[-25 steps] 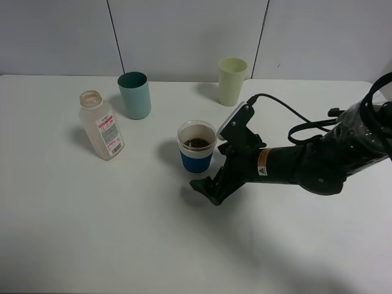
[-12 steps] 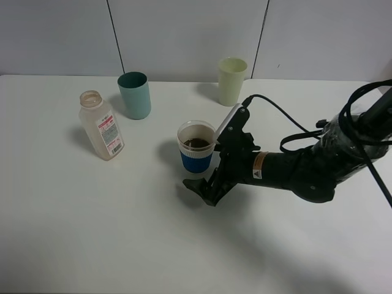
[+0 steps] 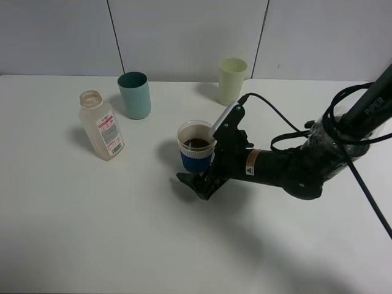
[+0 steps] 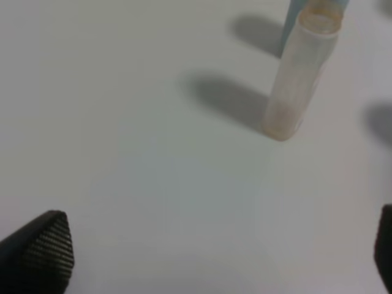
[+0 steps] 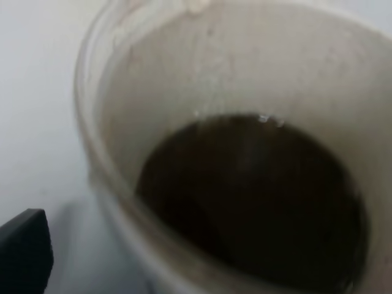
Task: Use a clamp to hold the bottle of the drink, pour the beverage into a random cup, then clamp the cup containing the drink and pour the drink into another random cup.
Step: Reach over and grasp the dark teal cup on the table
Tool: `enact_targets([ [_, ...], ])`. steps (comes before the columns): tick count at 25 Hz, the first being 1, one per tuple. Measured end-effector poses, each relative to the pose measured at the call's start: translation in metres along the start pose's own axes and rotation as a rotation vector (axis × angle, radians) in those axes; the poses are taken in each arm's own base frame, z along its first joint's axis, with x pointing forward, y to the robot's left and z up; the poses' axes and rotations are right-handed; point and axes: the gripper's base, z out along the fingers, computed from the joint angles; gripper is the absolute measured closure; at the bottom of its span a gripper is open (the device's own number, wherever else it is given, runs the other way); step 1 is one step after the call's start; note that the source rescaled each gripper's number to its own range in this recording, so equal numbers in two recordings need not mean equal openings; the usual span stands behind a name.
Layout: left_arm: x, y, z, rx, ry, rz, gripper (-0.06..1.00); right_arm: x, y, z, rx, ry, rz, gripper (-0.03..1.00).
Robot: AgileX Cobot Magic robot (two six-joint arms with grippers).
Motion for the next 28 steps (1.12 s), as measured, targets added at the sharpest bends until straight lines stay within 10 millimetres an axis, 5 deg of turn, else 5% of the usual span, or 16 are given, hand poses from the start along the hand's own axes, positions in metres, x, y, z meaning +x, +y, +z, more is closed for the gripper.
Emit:
enact_targets([
  [6,0.0,0.0,0.0,0.0,0.0,0.0,-0.06,-0.003,-0.001,0.004,-0.001,-0.021,0.001,-0.03],
  [8,0.0,0.0,0.0,0.0,0.0,0.0,-0.06,-0.002,-0.001,0.004,-0.007,-0.021,-0.002,0.05],
  [10,0.0,0.0,0.0,0.0,0.0,0.0,-0.06,-0.002,-0.001,0.004,-0.011,-0.024,-0.006,0.41],
  [12,0.0,0.0,0.0,0.0,0.0,0.0,-0.06,-0.002,0.0,0.003,-0.019,-0.023,-0.007,0.97],
  [28,0.0,0.0,0.0,0.0,0.0,0.001,-0.06,-0.012,-0.003,-0.002,-0.024,0.016,0.072,0.91],
])
